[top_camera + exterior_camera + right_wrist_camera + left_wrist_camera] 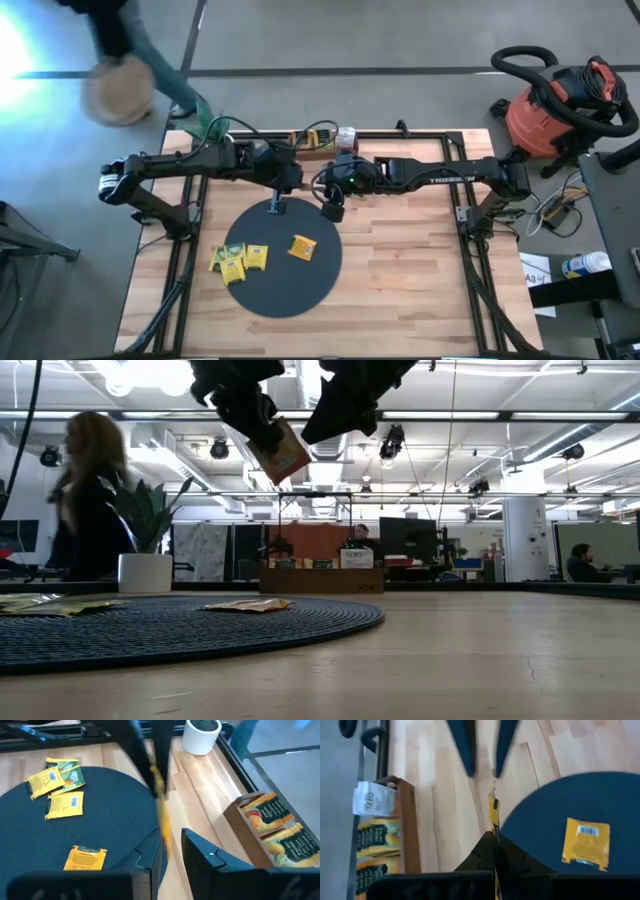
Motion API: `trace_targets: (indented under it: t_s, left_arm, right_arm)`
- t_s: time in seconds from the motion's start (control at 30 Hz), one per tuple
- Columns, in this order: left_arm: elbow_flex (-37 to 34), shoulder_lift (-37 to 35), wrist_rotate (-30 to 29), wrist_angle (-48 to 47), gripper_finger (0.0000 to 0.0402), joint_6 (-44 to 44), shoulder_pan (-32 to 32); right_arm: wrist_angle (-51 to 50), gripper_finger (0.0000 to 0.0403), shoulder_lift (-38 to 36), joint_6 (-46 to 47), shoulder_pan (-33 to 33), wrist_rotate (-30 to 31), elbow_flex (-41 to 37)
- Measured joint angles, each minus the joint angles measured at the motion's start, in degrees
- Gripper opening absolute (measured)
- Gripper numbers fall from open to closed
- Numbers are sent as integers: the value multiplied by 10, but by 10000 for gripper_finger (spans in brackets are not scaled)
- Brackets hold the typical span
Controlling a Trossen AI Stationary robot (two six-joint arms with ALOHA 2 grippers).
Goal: Pick & Place Tea
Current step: Put the orange tea bag into the left section of the wooden organizer
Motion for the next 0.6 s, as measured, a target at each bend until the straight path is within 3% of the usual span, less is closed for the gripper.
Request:
trace_targets:
  t_s: [0.23, 0.37, 0.47, 0.6]
  left_arm:
    - [-1, 0, -3, -12, 0, 2, -2]
    - [-1, 4, -40, -10, 0, 52, 6]
    - [-1, 17, -96, -6, 0, 113, 34]
    - [14, 53, -77, -23, 0, 128, 98]
  right_arm:
    - [4, 105, 0, 20, -2, -6, 0]
    - [4, 132, 6, 23, -1, 4, 0]
    - [3, 145, 10, 37, -1, 33, 0]
    - [-6, 153, 8, 51, -1, 42, 0]
